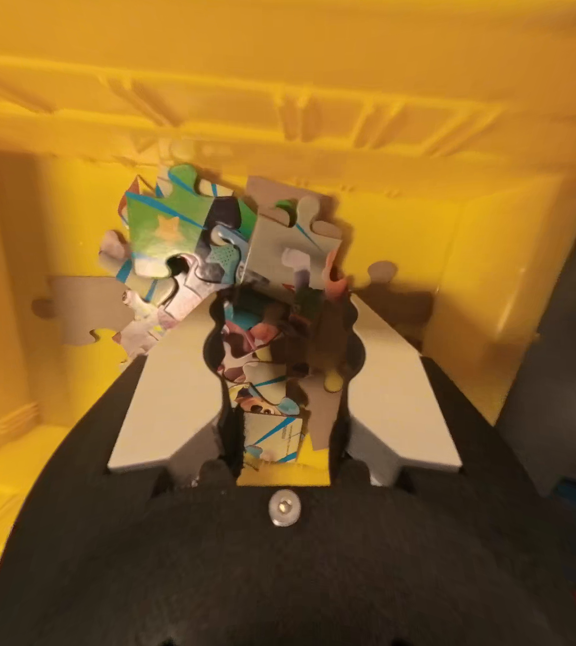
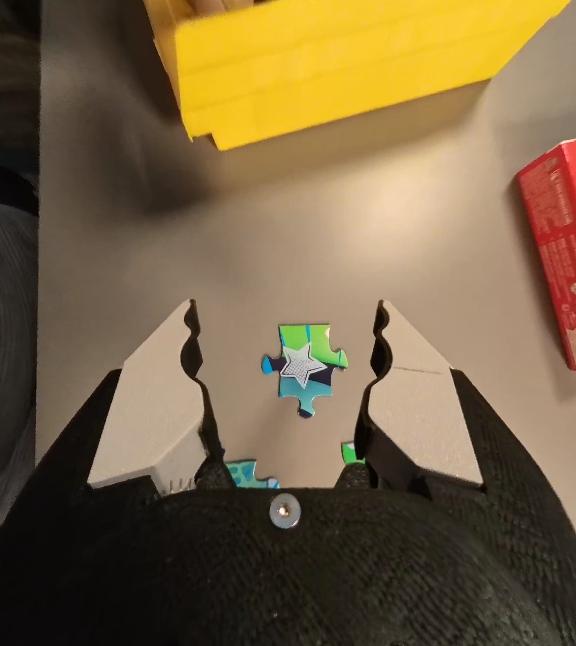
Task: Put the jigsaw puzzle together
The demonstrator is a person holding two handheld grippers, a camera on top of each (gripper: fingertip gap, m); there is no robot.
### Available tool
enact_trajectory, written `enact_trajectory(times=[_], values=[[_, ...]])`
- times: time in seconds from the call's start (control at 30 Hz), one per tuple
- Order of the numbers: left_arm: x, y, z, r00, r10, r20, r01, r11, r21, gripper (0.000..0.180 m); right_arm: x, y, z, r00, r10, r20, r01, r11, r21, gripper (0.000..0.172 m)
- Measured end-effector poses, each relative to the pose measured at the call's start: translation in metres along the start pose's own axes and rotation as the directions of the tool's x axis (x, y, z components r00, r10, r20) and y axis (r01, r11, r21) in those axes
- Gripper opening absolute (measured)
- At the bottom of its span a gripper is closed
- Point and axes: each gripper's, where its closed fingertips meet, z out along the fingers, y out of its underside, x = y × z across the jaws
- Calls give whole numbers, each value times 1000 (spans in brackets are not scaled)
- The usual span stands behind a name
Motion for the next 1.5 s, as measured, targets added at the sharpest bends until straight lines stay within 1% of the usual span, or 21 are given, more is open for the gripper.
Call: enact_trajectory(times=[0.03, 0.2, 0.27, 0.33, 0.4, 0.63, 0.7, 0.77, 0.83, 0.87, 0.93, 0.97, 1.03, 1.07, 1.1, 1.13, 1.23, 1.3, 1.37, 1.43, 1.5], values=[[1, -2, -1, 1000, 30, 9, -30, 1000, 7, 61, 0, -3, -2, 1000, 1, 1, -1, 1000, 23, 98], [-2, -6, -7, 975, 161, 153, -163, 987, -4, 60, -1, -17, -8, 1000, -2, -1, 2, 994, 111, 93], [-4, -10, -16, 964, 163, 211, -173, 984, 32, 33, 1, -24, -9, 1000, -12, -28, 16, 989, 145, 93], [-7, -16, -29, 947, 145, 285, -177, 980, 88, 17, 5, -35, -10, 998, -25, -64, 37, 980, 194, 92], [-9, -21, -41, 934, 120, 336, -175, 975, 137, 10, 4, -49, -10, 997, -33, -76, 50, 969, 240, 91], [-2, -22, -49, 950, 49, 307, -113, 974, 194, 1, -12, -72, 0, 990, -120, -68, 133, 959, 248, 80], [-12, -24, -64, 928, -17, 372, -78, 968, 240, 0, -13, -78, -1, 986, -138, -96, 159, 950, 268, 71], [-17, -33, -85, 917, -111, 383, -35, 934, 355, 0, -12, -88, -6, 982, -138, -132, 173, 936, 308, 57], [-11, -49, -106, 932, -190, 310, 7, 862, 506, 0, -10, -101, -13, 980, -120, -157, 170, 915, 366, 49], [-4, -60, -117, 947, -209, 242, 30, 812, 583, 0, -9, -109, -17, 981, -104, -163, 162, 901, 402, 48], [20, -85, -137, 981, -187, 42, 100, 686, 720, 1, -8, -126, -26, 988, -59, -145, 124, 862, 492, 49], [34, -96, -146, 987, -149, -57, 139, 632, 763, 1, -10, -134, -31, 994, -39, -105, 90, 839, 536, 50], [55, -110, -156, 982, -67, -177, 183, 574, 798, 1, -18, -148, -39, 1000, -13, 12, 2, 789, 614, 49], [63, -115, -159, 978, -37, -207, 192, 557, 808, 0, -22, -152, -42, 997, -7, 73, -41, 773, 633, 42], [70, -120, -162, 973, -8, -231, 199, 540, 818, 0, -26, -154, -43, 991, -11, 131, -76, 767, 637, 28], [77, -124, -165, 966, 23, -256, 207, 522, 827, 0, -33, -153, -44, 981, -31, 192, -100, 769, 632, 1], [83, -130, -175, 958, 45, -283, 231, 468, 853, 0, -42, -149, -45, 942, -20, 335, -200, 768, 609, 0], [75, -129, -178, 968, -10, -251, 229, 446, 865, 5, -30, -141, -44, 938, 54, 344, -261, 764, 591, 0], [55, -118, -175, 978, -128, -164, 205, 461, 864, 28, -2, -117, -32, 935, 195, 297, -331, 785, 523, 0], [31, -100, -168, 963, -259, -72, 197, 497, 845, 30, 20, -83, -12, 887, 350, 300, -450, 800, 398, 0], [9, -78, -149, 930, -368, 16, 218, 584, 782, 30, 30, -53, 9, 810, 478, 341, -571, 776, 268, 0]])
